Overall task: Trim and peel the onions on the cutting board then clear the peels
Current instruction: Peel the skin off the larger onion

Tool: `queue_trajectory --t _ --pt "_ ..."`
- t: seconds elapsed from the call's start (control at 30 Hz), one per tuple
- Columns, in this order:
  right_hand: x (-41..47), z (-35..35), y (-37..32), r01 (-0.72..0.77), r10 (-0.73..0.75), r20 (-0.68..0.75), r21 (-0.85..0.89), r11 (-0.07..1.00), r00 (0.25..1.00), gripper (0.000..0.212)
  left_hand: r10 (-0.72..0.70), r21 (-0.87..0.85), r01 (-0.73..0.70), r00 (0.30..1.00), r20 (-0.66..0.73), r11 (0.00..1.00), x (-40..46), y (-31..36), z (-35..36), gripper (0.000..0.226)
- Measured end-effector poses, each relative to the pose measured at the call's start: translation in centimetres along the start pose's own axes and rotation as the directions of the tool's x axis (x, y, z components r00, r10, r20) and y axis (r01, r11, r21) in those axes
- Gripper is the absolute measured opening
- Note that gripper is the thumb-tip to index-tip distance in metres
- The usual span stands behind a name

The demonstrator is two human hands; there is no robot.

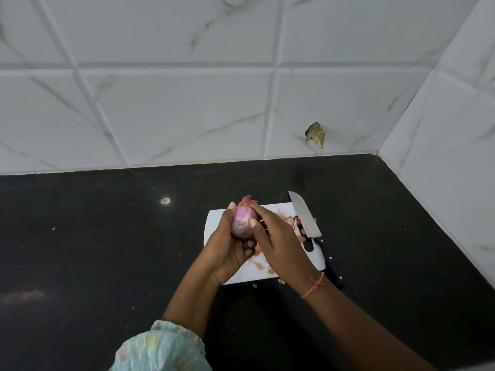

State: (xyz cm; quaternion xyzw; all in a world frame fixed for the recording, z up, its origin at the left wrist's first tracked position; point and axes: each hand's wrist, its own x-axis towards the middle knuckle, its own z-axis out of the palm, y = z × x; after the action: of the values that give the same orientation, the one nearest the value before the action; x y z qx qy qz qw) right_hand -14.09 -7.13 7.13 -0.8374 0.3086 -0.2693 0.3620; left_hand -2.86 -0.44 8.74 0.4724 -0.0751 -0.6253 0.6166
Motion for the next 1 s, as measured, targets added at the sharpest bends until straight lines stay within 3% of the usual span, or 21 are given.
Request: queue_trajectory --t 0.43,0.57,0.73,1.0 --pt "0.56 -0.33 -0.48 0.039 -0.044 -0.021 -0.205 0.978 0.999 0.043 0.005 0.004 -0.005 1.000 -0.009 1.000 0.16 -0.30 -0.03 0.057" --pt "0.63 -0.62 -0.46 0.024 -0.037 -0.089 -0.149 0.989 0.995 0.035 -0.025 0.002 0.025 1.000 -0.001 1.000 0.23 -0.34 -0.18 0.061" --pt "0.45 -0.68 -0.80 -0.021 0.027 -0.084 0.063 0.998 0.996 0.030 -0.024 -0.005 0.024 1.000 0.010 1.000 0.33 -0.25 -0.28 0.060" --pt "0.62 -0.66 -0.33 0.020 -0.020 -0.045 0.008 1.000 0.999 0.036 0.027 0.000 -0.027 1.000 0.010 1.000 0.31 0.00 -0.38 0.056"
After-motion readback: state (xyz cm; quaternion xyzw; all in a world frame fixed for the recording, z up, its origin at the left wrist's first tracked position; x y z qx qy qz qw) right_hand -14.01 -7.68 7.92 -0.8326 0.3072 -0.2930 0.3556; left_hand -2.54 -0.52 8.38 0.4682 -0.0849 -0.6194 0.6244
